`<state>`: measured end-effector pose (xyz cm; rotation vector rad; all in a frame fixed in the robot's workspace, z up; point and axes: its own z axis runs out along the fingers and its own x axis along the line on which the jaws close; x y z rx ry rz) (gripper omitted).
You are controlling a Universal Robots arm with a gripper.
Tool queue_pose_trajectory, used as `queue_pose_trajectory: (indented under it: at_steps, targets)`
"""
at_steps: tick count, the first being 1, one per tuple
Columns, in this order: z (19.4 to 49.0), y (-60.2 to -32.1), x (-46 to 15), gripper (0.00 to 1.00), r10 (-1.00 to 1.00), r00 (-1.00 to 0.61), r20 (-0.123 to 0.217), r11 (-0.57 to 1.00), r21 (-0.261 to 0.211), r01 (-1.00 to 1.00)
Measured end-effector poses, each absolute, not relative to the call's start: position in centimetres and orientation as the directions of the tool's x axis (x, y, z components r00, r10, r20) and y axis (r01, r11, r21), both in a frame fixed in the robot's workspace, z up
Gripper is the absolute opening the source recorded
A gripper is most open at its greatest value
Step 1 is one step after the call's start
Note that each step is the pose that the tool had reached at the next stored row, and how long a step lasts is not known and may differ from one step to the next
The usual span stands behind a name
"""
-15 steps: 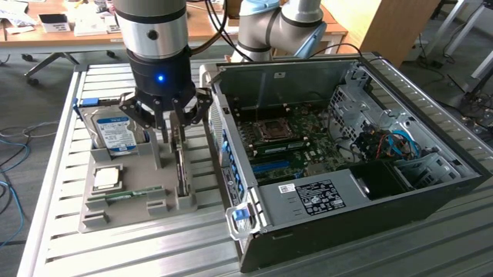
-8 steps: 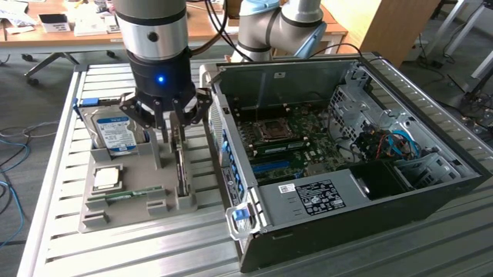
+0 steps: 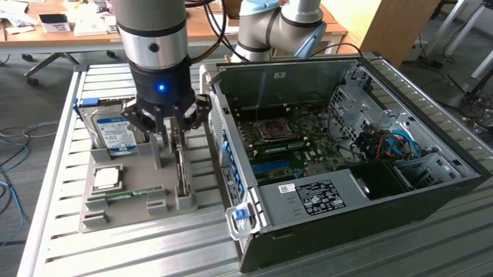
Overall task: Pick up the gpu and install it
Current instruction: 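Pick up the gpu and move the gpu toward the slot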
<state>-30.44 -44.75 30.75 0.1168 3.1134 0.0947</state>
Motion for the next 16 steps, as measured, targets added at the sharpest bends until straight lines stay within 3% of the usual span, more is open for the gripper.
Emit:
queue_pose_trajectory:
  at_steps: [16]
  targets:
    - [29.91, -44.75, -30.45, 0.36, 0.076, -0.997, -0.022, 0.995, 0.062, 0.074]
